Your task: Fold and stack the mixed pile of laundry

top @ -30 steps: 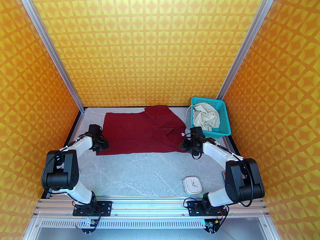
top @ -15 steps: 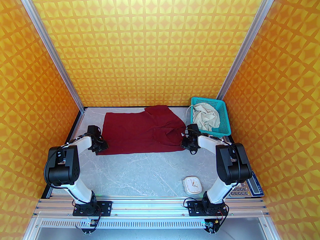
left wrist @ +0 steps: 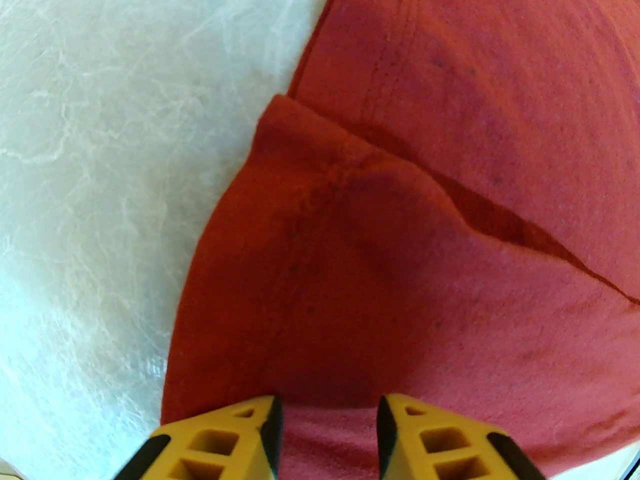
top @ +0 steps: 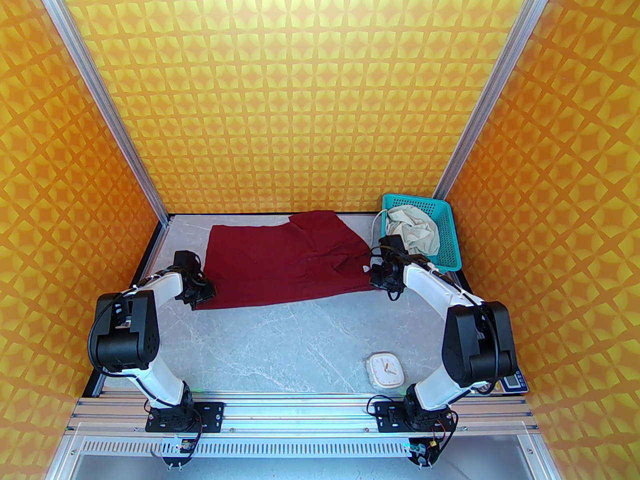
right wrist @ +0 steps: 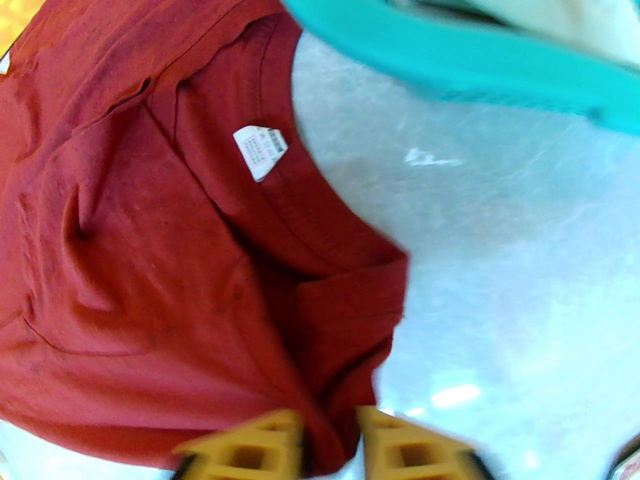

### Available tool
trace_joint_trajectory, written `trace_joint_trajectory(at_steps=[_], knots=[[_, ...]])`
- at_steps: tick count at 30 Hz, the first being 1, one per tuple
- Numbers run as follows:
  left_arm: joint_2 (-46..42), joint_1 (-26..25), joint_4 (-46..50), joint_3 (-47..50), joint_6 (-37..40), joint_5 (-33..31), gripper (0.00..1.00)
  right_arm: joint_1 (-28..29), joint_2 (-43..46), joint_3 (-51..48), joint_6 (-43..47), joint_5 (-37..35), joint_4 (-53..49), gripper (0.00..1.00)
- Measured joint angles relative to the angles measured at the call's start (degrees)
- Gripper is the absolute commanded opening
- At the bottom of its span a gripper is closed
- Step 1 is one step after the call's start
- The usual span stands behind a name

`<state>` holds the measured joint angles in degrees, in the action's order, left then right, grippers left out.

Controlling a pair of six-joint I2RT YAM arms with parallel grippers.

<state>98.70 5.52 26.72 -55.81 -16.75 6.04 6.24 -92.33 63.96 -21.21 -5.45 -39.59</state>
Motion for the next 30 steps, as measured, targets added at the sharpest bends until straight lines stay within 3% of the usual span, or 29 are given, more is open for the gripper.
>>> trace_joint_trajectory(at_steps=[7,12,17,23,30], knots=[[-5.6,0.4,3.3,-0.2,0.3,-0.1,0.46,0.5,4.3,0.1,0.5,-1.3,-3.3,0.51],[-8.7,-1.8,5.0,-5.0,0.7,-0.1,0.46,5.7,3.7,0.9,-0.3,-0.1,-1.8,0.51],[-1.8,-6.7,4.1,-11.4,1.7,0.5,0.44,10.8,-6.2,4.2,-1.9,3.0,4.0,0.51],[10.3,-8.2,2.2,-16.0,2.0,2.4,0.42,11.5,-19.2,11.6,-4.3,5.8,8.4,0.50],[9.7,-8.0,-0.8,-11.7,0.8,2.8,0.42,11.5,-21.8,11.5,-7.4,6.3,10.8,0.51]])
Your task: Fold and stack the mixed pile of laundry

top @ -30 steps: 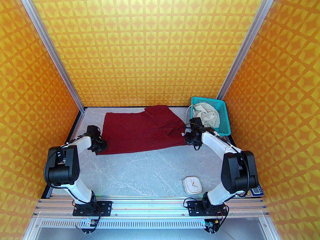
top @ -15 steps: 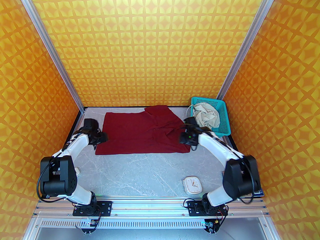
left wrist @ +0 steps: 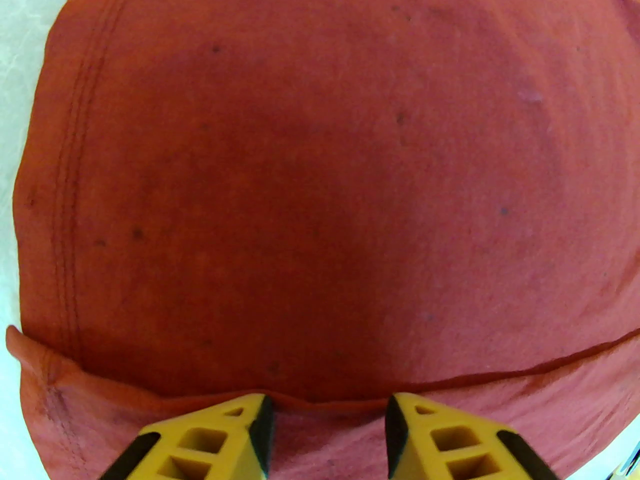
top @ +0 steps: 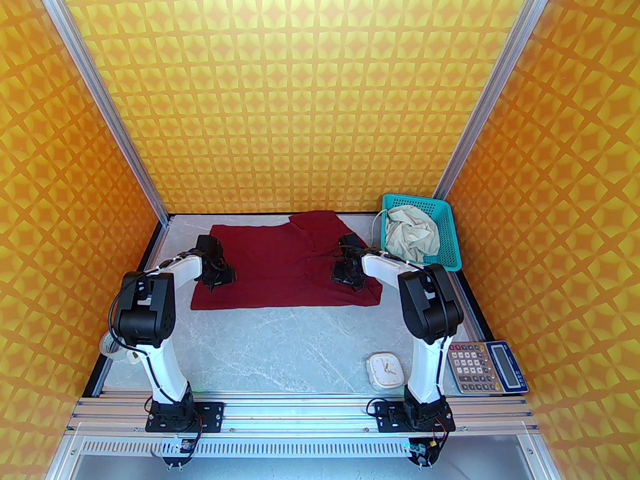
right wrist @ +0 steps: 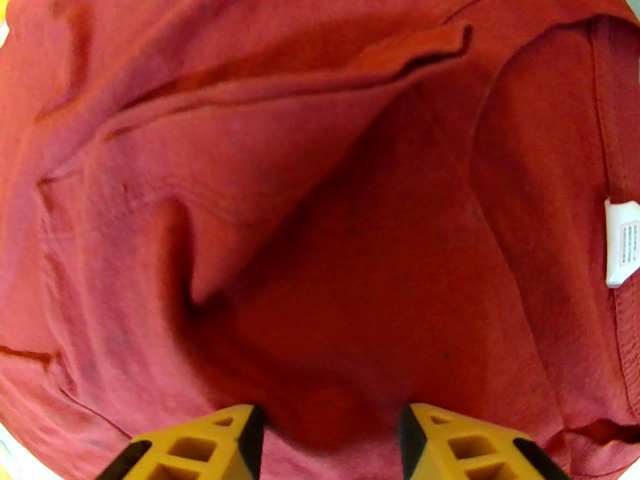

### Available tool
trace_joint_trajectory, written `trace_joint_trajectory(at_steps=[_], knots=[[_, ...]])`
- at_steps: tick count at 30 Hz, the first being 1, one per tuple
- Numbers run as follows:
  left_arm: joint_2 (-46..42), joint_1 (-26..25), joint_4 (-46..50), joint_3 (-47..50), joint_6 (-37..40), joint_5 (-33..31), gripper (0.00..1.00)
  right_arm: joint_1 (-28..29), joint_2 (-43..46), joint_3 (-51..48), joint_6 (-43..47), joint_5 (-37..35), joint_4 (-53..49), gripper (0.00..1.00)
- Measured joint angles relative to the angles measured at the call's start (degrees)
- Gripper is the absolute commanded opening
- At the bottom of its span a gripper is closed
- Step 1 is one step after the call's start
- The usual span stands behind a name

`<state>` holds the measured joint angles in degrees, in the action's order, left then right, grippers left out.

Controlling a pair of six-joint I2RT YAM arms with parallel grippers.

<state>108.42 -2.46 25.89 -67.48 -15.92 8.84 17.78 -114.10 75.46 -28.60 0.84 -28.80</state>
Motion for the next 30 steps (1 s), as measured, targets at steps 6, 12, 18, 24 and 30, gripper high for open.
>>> trace_joint_trajectory(at_steps=[6,12,18,24,30], knots=[[-8.1,1.1,-2.6,11.0,-1.7,1.0,0.42,0.1,8.0,-11.5,-1.6,0.6,3.9,0.51],[-18.1,1.4,-3.6,22.1,-5.1,1.9,0.41,0.9,18.3,-24.3,-3.1,2.6,6.2,0.51],[-25.2,1.8,0.5,25.8,-6.8,1.8,0.43,3.1,27.8,-33.6,-4.6,2.7,5.1,0.51],[-30.3,1.5,5.3,22.2,-6.3,1.7,0.45,3.2,32.2,-32.3,-4.8,2.1,-4.5,0.52],[-22.1,-0.5,4.5,12.7,-4.9,1.7,0.43,3.2,27.0,-18.6,-3.5,1.1,-6.2,0.51]])
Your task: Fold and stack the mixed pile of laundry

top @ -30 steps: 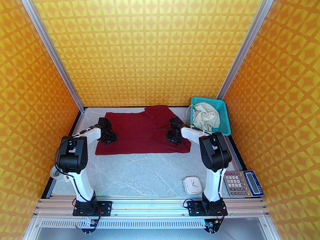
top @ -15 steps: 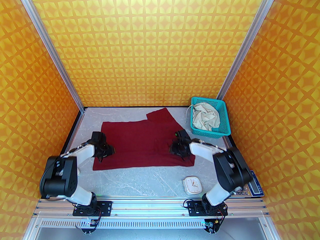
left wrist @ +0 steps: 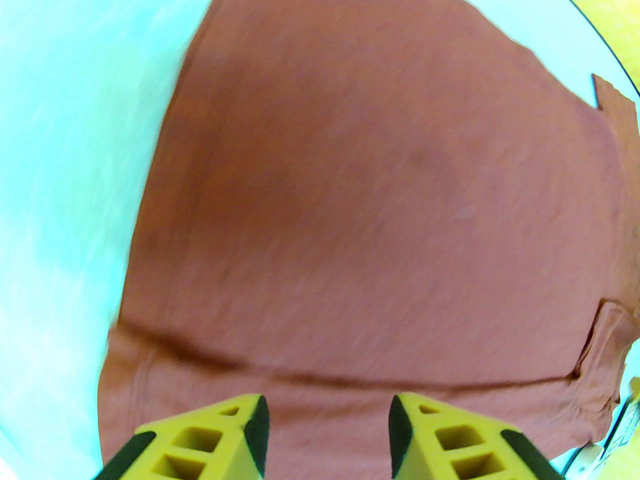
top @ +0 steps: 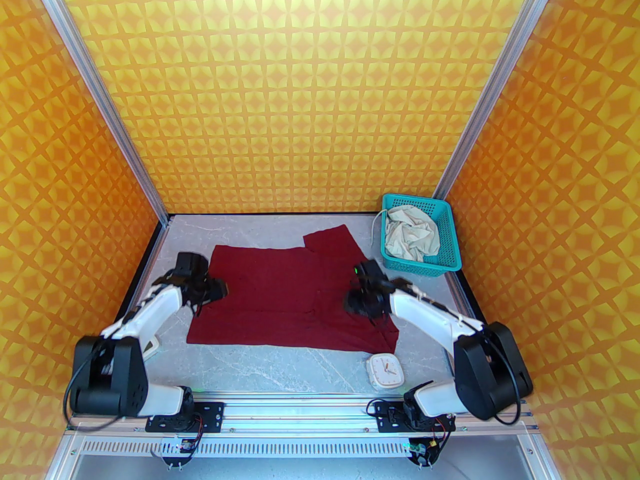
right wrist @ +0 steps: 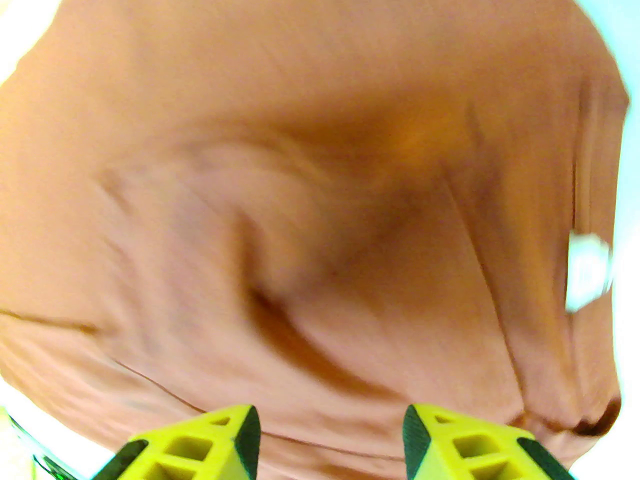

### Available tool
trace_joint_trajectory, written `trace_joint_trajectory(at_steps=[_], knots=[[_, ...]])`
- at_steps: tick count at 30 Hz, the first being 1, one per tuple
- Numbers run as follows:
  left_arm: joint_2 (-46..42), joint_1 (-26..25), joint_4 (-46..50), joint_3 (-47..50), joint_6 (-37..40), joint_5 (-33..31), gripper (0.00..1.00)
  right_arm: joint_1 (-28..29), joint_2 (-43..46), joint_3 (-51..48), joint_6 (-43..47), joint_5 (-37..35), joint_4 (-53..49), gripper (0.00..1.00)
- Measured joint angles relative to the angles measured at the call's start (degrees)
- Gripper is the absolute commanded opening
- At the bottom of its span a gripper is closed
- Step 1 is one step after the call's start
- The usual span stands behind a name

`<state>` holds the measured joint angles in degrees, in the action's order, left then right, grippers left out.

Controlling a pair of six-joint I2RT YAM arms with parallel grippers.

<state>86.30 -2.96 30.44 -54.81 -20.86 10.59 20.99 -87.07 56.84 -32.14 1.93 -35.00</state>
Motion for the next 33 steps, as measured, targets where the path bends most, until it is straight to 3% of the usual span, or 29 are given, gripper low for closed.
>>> trace_joint_trajectory(at_steps=[6,10,17,25,29,33], knots=[[10.4,-0.4,-3.3,-2.1,-0.4,0.1,0.39,1.1,-12.1,6.4,0.1,0.0,3.6,0.51],[11.2,-0.4,-5.5,1.2,-2.1,0.1,0.39,2.7,-16.8,5.9,0.0,-0.1,4.7,0.51],[4.1,1.4,-12.5,11.1,-6.0,0.6,0.39,5.4,-13.3,-0.2,-0.6,-0.9,10.9,0.52],[-2.0,2.5,-11.5,16.4,-8.1,0.5,0.41,9.5,-8.0,-6.3,-2.0,-0.9,12.8,0.52],[-3.1,2.6,-7.4,15.6,-7.9,0.5,0.47,10.0,-7.4,-4.9,-1.8,-1.3,8.0,0.56],[-2.2,2.6,-2.2,8.3,-6.1,0.5,0.49,9.6,-7.7,4.2,1.2,-3.6,0.0,0.58]])
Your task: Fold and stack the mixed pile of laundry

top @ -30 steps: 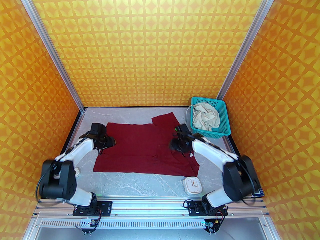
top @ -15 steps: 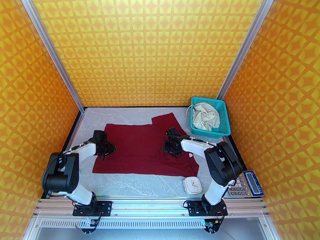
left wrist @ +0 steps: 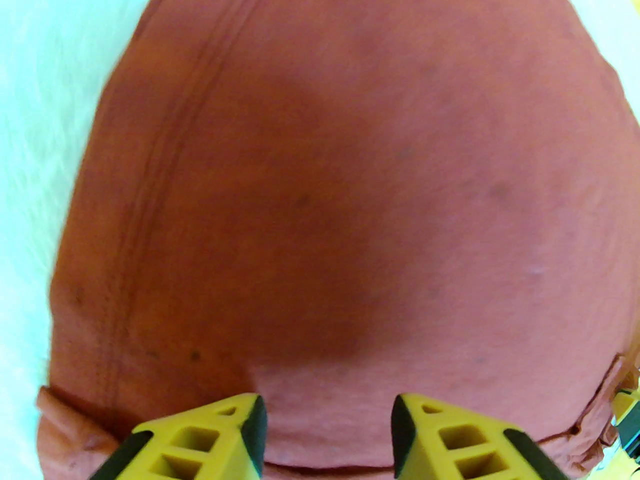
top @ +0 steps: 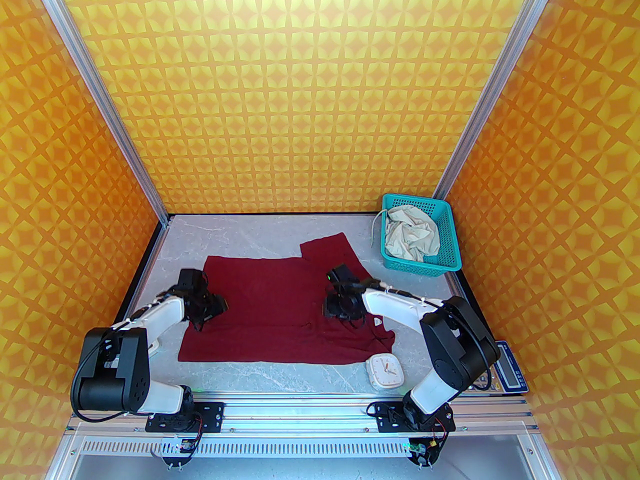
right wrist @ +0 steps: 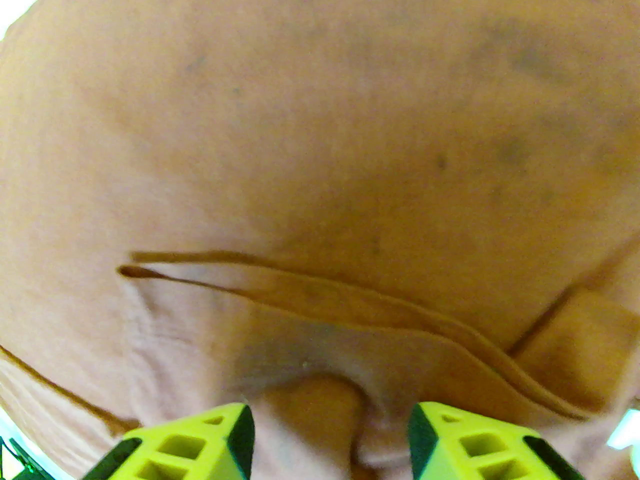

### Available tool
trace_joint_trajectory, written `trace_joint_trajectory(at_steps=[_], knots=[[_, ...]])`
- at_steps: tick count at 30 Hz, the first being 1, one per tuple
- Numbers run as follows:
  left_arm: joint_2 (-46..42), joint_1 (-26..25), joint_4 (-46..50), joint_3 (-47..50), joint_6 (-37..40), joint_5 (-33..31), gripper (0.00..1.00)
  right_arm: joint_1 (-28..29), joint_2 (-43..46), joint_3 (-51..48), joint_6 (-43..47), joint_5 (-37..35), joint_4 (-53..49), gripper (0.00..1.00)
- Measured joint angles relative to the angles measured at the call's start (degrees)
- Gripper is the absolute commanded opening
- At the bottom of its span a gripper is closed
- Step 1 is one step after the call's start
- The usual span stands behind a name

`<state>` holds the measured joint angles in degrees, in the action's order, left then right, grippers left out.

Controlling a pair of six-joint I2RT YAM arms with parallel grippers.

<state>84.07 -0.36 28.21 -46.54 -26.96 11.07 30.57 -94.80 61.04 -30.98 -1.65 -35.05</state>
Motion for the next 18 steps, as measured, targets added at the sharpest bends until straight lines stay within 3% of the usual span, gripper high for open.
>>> trace_joint_trajectory(at_steps=[6,14,18], knots=[[10.7,0.8,2.8,-20.2,4.7,-1.0,0.46,-5.9,-5.1,17.2,6.4,-1.0,-1.4,0.57],[34.0,3.4,9.2,-44.3,10.5,-6.0,0.49,-12.8,-19.4,32.1,13.6,-0.3,-1.8,0.54],[41.3,3.9,13.2,-52.9,12.7,-8.4,0.50,-14.6,-24.9,38.3,15.5,0.7,-2.6,0.54]])
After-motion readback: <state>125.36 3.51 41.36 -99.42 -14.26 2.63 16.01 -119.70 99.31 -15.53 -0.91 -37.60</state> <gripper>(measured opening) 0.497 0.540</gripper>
